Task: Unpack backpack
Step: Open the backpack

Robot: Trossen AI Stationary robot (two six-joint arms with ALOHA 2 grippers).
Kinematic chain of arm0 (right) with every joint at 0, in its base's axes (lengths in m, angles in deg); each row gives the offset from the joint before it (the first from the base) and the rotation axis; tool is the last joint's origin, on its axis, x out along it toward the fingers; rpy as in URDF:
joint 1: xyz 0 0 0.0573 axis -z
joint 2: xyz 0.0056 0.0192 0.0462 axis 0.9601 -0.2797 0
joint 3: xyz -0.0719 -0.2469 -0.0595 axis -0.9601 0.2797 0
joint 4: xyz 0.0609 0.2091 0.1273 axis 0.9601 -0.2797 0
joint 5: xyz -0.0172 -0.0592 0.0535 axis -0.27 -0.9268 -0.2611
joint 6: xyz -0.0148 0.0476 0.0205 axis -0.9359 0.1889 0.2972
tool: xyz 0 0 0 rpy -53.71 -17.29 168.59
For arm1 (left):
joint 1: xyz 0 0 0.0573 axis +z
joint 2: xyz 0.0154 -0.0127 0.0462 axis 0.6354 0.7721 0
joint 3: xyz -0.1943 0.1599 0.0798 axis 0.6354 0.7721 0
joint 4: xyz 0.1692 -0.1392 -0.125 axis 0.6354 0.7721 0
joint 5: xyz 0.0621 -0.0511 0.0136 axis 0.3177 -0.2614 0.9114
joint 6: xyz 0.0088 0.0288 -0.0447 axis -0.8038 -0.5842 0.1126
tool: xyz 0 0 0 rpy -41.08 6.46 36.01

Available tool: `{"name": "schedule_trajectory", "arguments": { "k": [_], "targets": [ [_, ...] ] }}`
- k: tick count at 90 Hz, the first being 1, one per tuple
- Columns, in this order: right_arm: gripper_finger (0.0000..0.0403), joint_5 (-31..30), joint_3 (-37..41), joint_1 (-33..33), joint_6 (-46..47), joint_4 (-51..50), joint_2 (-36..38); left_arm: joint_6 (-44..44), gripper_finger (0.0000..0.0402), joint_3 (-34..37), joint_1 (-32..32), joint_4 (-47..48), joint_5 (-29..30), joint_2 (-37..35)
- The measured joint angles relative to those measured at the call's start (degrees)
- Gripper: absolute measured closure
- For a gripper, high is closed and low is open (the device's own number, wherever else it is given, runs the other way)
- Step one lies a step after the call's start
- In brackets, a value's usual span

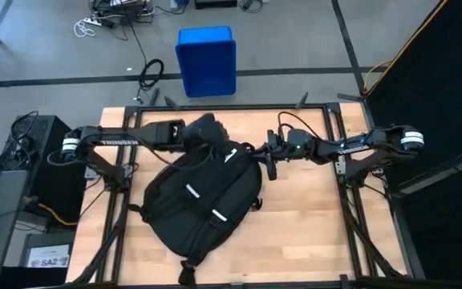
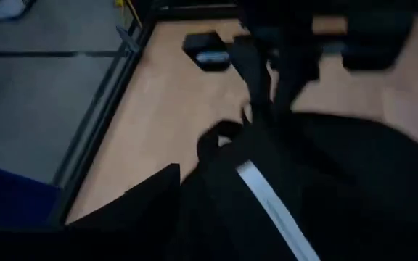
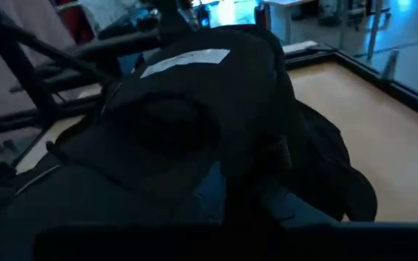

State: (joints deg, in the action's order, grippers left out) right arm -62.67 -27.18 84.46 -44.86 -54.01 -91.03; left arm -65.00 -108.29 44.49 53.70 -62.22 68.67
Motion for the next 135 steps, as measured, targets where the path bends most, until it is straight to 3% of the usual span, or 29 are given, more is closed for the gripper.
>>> {"name": "schedule_trajectory", "arguments": {
  "k": [14, 32, 57, 69, 84, 101, 118, 135],
  "targets": [
    [0.0402, -3.97, -3.61, -2.81, -3.44, -5.88, 0.00, 3.03, 0.0132, -2.23, 4.77, 6.38, -3.37, 0.68],
    [0.0403, -5.87, -5.18, -4.68, -6.00, -7.49, 0.00, 3.74, 0.0124, -2.65, 10.53, 14.25, -12.48, 1.35],
    [0.0403, -6.53, -5.74, -4.72, -6.10, -8.43, 0.04, 0.41, 0.0124, -2.64, 11.13, 7.23, -21.25, 5.23],
    [0.0403, -6.62, -5.72, -4.72, -5.92, -9.27, -0.02, -0.22, 0.0124, -2.72, 11.57, 8.29, -22.74, 10.19],
    [0.0402, -7.51, -5.66, -4.77, -5.91, -11.08, -0.04, -0.81, 0.0124, -2.73, 12.11, 8.03, -29.19, 15.60],
    [0.0402, -8.29, -5.64, -4.81, -6.84, -12.15, -0.04, -3.34, 0.0129, -2.60, 12.02, 6.75, -33.23, 17.42],
    [0.0402, -11.75, -5.66, -4.69, -7.74, -12.10, -0.02, -6.77, 0.0200, -2.60, 11.75, 6.45, -33.66, 17.35],
    [0.0402, -13.98, -5.66, -4.62, -8.68, -11.95, -0.02, -14.25, 0.0371, -2.62, 10.91, 7.11, -32.00, 17.33]
  ]
}}
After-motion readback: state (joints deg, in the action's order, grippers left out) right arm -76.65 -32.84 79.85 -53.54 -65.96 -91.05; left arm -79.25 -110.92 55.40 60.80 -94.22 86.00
